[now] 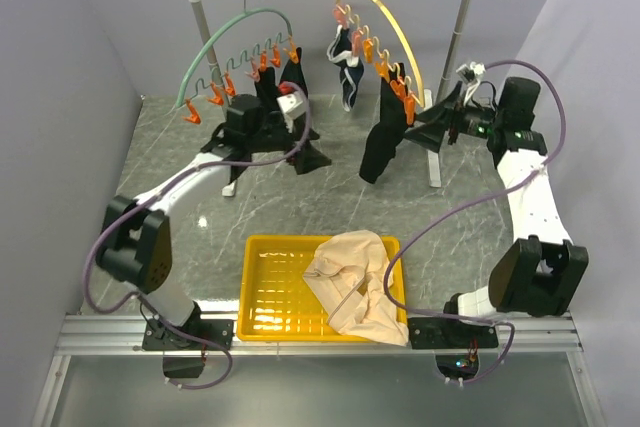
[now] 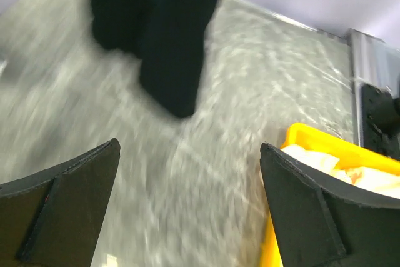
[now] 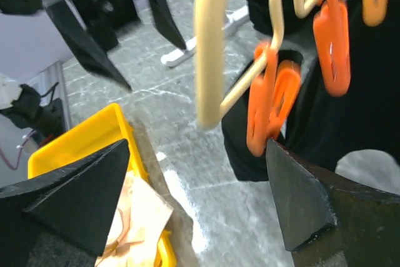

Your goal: Clip the underwear to the hanger

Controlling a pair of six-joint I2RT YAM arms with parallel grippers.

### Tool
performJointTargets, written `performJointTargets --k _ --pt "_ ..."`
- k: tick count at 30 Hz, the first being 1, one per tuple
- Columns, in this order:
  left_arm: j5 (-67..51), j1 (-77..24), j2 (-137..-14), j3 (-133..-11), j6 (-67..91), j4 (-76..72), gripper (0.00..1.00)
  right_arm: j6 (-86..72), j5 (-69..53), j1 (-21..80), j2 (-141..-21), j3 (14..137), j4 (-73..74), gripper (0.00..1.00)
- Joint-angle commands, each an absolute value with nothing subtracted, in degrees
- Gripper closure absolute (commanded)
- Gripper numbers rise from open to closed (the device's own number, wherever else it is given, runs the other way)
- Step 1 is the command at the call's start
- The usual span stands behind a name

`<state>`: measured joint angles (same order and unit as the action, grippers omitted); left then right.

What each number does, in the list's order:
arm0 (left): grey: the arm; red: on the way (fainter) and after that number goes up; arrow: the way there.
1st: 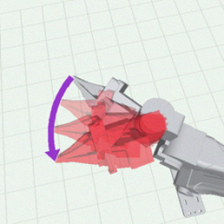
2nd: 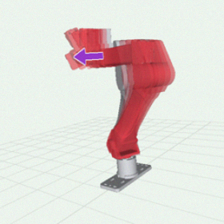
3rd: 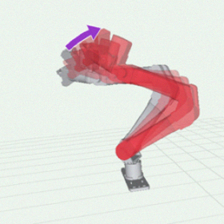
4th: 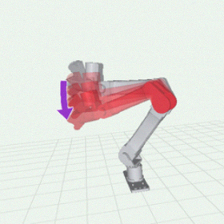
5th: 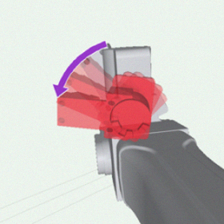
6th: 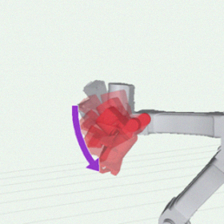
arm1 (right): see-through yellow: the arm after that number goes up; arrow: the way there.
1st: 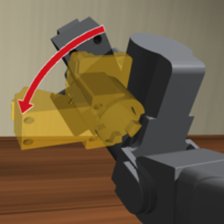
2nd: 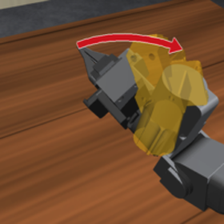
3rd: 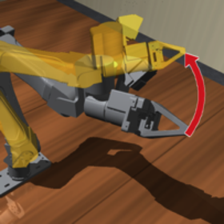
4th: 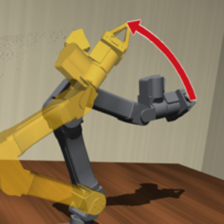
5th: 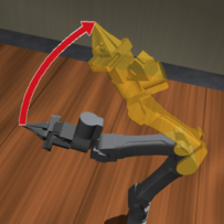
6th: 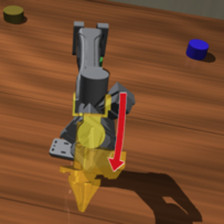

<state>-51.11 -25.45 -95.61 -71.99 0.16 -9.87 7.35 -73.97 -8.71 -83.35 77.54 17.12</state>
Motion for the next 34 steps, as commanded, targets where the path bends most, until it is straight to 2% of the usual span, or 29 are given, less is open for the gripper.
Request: performJointTargets --k 1,4,10,15,19,23,26,34 --pt "-42.3 -22.33 -87.73 -67.95 3.15 -3.0 0.01 6.24 -72.42 -10.63 -77.53 73.59 16.97 0.03" --pt "-36.49 -21.01 -82.89 -64.78 3.35 2.78 0.01 5.8 -71.37 -11.16 -73.75 70.24 15.56 0.02" --pt "-34.9 -18.72 -76.91 -61.61 2.46 14.67 0.01 -3.95 -70.49 -11.16 -67.86 65.74 4.57 0.01" --pt "-29.36 -18.63 -69.9 -57.67 3.25 18.89 0.01 5.33 -66.89 -11.34 -64.35 68.11 18.87 0.0" --pt "-25.15 -18.63 -61.45 -50.99 5.17 15.57 0.01 12.56 -62.34 -11.42 -61.18 67.06 28.37 0.0" --pt "-21.02 -18.72 -57.66 -50.27 5.36 19.84 0.01 18.53 -57.41 -11.34 -60.29 66.71 37.68 0.0" --pt "-15.92 -18.55 -55.82 -50.27 5.71 21.88 0.01 19.69 -51.88 -11.42 -59.85 64.17 38.41 0.0" --pt "-11.87 -15.21 -53.26 -49.83 3.96 25.93 0.01 18.46 -47.38 -11.42 -54.85 57.57 35.16 0.0"
